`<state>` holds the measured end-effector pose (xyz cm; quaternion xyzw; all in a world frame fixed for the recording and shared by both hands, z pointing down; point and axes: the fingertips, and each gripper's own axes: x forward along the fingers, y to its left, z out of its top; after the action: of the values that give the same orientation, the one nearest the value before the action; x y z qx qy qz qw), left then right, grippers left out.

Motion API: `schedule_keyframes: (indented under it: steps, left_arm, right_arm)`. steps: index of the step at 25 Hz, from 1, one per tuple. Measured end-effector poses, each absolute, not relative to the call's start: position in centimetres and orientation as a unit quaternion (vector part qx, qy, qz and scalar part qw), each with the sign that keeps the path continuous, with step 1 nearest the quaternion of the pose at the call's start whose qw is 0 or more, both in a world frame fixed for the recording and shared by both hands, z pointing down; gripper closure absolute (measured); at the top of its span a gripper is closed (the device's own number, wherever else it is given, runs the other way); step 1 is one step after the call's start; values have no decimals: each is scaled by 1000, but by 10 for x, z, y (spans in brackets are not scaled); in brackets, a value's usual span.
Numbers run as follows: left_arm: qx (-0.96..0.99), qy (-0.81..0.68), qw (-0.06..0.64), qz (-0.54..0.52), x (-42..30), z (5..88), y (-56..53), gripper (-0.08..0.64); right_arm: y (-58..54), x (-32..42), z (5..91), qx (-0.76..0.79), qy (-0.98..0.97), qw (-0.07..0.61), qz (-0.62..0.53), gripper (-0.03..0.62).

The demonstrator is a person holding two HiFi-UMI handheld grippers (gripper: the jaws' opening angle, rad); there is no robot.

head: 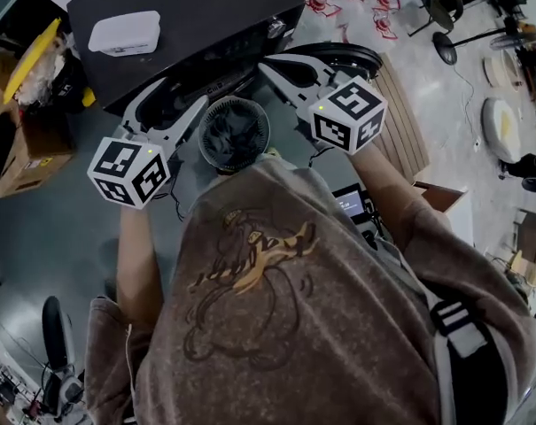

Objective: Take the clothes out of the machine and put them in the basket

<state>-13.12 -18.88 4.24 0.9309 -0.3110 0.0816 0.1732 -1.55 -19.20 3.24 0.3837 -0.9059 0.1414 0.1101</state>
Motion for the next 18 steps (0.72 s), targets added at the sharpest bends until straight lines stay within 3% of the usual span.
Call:
schedule_keyframes:
  steps: [18]
  left_arm:
    - [916, -362, 173, 8, -126, 12, -205, 545]
  right_arm:
    - [-210, 3, 25, 369, -917, 82, 129, 595]
